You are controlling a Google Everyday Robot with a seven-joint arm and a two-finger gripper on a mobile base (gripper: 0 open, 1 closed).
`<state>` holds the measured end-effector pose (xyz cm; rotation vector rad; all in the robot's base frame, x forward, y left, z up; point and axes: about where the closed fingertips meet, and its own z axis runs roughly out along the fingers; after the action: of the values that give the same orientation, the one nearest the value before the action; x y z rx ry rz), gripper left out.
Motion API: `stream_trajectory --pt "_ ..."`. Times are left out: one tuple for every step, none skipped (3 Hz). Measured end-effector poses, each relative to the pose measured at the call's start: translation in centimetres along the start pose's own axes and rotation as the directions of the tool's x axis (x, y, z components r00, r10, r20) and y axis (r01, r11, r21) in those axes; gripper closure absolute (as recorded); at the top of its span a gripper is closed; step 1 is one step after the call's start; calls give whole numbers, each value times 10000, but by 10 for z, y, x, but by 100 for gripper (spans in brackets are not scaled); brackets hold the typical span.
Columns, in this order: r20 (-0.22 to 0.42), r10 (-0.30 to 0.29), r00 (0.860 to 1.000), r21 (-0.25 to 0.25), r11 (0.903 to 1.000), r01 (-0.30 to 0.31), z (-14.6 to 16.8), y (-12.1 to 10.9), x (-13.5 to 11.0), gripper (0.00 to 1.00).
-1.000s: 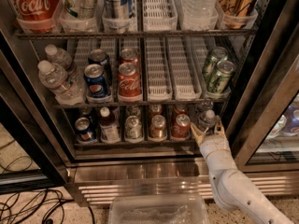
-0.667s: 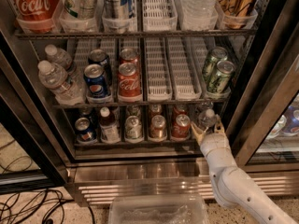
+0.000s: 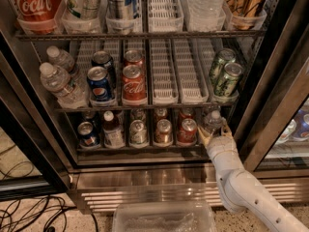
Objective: Pick water bottle from bottom shelf of fridge
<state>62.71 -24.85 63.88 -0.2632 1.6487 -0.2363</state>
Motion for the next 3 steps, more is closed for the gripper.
stream_trajectory --pt "-58 62 10000 -27 10000 -62 3 1 2 52" --pt "-37 357 9994 -146 9993 -357 6 0 5 75" --pt "-36 359 9993 -149 9992 -360 6 0 5 98"
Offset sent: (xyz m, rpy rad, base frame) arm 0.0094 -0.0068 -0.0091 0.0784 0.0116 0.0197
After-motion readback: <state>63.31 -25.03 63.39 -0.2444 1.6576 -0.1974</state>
